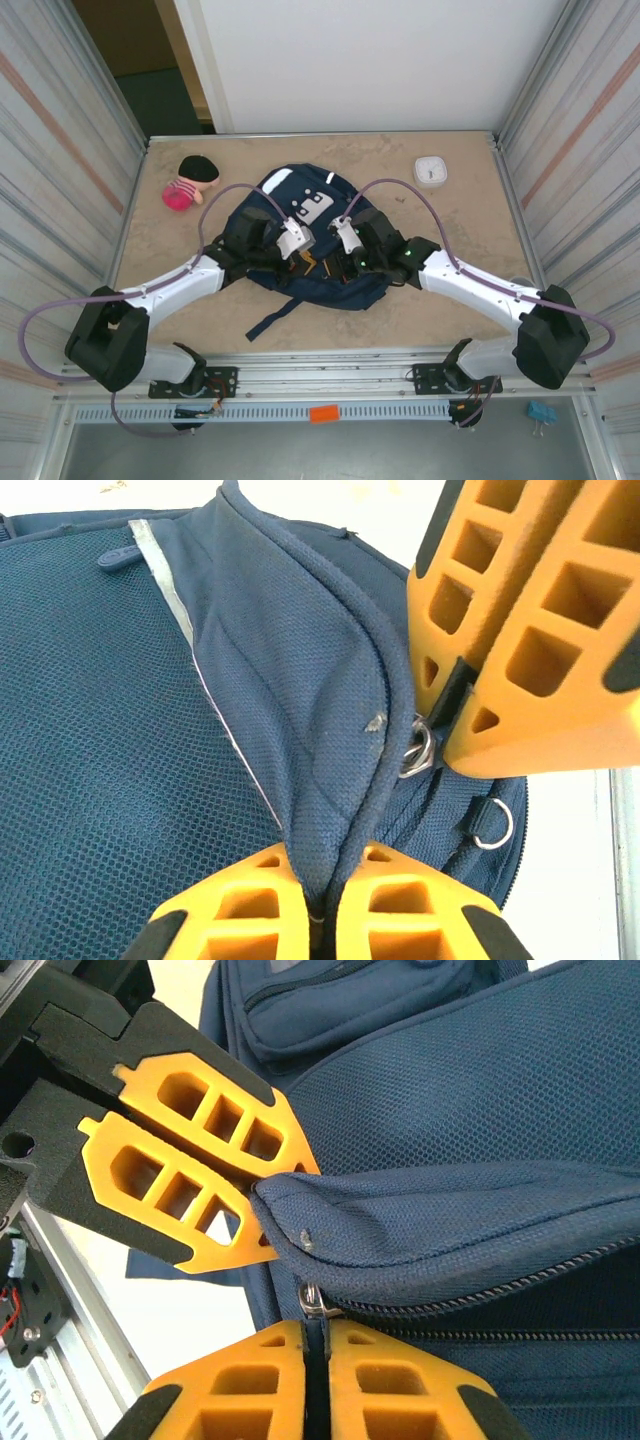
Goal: Pack the student bag
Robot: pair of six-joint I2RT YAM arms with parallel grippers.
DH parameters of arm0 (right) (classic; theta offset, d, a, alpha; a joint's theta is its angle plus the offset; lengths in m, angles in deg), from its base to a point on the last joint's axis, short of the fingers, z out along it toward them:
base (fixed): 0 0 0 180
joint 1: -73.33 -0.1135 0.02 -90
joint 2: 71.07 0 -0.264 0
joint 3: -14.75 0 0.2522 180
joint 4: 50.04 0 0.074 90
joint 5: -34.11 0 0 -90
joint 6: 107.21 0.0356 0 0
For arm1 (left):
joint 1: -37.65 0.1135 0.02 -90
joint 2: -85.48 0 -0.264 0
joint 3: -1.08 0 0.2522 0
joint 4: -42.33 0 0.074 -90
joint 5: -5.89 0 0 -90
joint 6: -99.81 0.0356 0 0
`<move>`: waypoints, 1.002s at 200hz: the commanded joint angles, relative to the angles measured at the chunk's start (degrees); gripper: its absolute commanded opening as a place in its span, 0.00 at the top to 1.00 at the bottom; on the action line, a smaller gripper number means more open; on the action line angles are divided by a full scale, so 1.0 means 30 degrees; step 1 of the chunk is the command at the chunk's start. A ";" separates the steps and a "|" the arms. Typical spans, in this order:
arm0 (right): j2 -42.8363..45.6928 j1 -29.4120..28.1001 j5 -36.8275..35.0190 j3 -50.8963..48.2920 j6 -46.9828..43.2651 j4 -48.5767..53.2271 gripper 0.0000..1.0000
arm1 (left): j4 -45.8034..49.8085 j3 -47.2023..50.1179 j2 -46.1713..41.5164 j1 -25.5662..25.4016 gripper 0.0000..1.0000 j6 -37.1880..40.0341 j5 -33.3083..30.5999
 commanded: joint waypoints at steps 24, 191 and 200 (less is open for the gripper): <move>-0.0221 0.0196 -0.1467 -0.0809 0.0138 0.0959 0.80 | 0.0453 -0.0056 -0.1319 0.0656 1.00 -0.0941 -0.0041; 0.2331 0.2055 -0.0022 -0.1223 -0.1069 0.3445 1.00 | 0.1996 -0.0234 -0.1164 0.0889 1.00 -0.0560 -0.4396; 0.2368 0.2221 0.0635 -0.1153 -0.1149 0.3529 1.00 | 0.1999 -0.0241 -0.1170 0.0868 1.00 -0.0549 -0.4241</move>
